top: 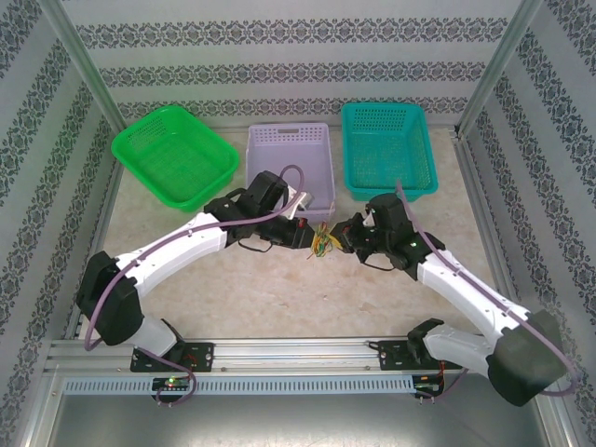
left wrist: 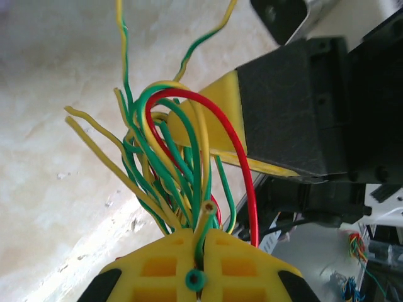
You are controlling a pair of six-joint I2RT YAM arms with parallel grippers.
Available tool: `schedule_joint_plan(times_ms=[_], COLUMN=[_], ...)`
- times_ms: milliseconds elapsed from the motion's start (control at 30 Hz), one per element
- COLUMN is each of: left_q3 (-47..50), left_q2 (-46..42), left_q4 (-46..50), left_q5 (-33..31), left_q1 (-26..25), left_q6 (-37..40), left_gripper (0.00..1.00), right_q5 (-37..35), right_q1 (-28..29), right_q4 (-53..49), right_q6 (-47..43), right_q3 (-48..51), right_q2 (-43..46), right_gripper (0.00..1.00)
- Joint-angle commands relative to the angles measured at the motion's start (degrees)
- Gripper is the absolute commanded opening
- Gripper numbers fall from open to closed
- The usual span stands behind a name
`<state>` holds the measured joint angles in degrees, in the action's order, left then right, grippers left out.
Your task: Untangle the cables
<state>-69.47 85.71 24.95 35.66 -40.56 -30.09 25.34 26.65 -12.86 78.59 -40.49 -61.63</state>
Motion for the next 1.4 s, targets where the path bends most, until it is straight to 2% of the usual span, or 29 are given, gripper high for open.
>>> schedule_joint_plan(times_ms=[0, 167, 233, 267, 300, 333, 367, 500, 533, 700, 833, 1033, 1167, 1367], left_q3=[2.54, 9.82, 11.32, 10.94, 10.26, 9.08, 7.75, -0.33, -3.11, -16.03, -21.40, -17.60, -15.73, -15.10], left_q2=[-5.86, -10.93, -11.01, -10.41, -9.77, -8.99, -8.40, -6.59, -5.64, 3.64, 8.58, 10.35, 11.04, 13.25], left_q4=[-11.48, -23.49, -25.93, -25.18, -23.94, -21.71, -19.05, -5.49, -1.83, 8.94, 15.17, 8.93, 6.16, 5.58], left_q5=[-2.81, -7.58, -7.17, -6.55, -5.85, -5.13, -5.20, -8.09, -8.91, -3.86, -5.20, -1.96, -0.31, -0.59], left_q1=[-0.49, 0.25, 0.60, 0.65, 0.70, 0.74, 0.72, 0.77, 0.83, 0.07, -0.49, -0.66, -1.22, -3.45], left_q6=[-6.20, -13.78, -16.43, -17.03, -17.32, -17.47, -17.41, -16.33, -16.45, -15.81, -12.87, -15.99, -17.95, -19.44], left_gripper=[0.00, 0.00, 0.00, 0.06, 0.20, 0.40, 0.52, 0.76, 0.79, 0.76, 0.72, 0.58, 0.56, 0.46], right_q5=[-3.87, -2.10, -2.47, -2.60, -2.71, -2.61, -2.46, -4.88, -6.03, -9.38, -8.72, -8.45, -8.13, -7.97], right_q1=[-3.32, -6.42, -6.64, -6.68, -6.68, -6.65, -6.70, -5.59, -5.07, -2.45, -0.41, 1.82, 2.01, 1.43], right_q4=[-0.05, 3.35, 3.17, 2.02, 0.37, -1.32, -3.20, -12.35, -13.90, -17.63, -17.07, -15.91, -14.75, -13.25], right_q6=[4.20, 9.84, 8.38, 5.87, 3.13, -0.28, -4.35, -19.71, -23.16, -32.51, -34.58, -33.82, -32.73, -30.71], right_q3=[4.95, 10.26, 9.86, 8.45, 6.91, 4.42, 2.17, -6.23, -7.92, -13.82, -15.92, -16.01, -14.81, -13.48], right_q2=[3.47, 7.83, 8.71, 8.68, 8.29, 7.58, 6.64, 3.06, 2.39, -0.29, -1.79, -1.80, -0.72, 0.66], right_gripper=[0.00, 0.00, 0.00, 0.00, 0.00, 0.00, 0.00, 0.00, 0.00, 0.00, 0.00, 0.00, 0.00, 0.00])
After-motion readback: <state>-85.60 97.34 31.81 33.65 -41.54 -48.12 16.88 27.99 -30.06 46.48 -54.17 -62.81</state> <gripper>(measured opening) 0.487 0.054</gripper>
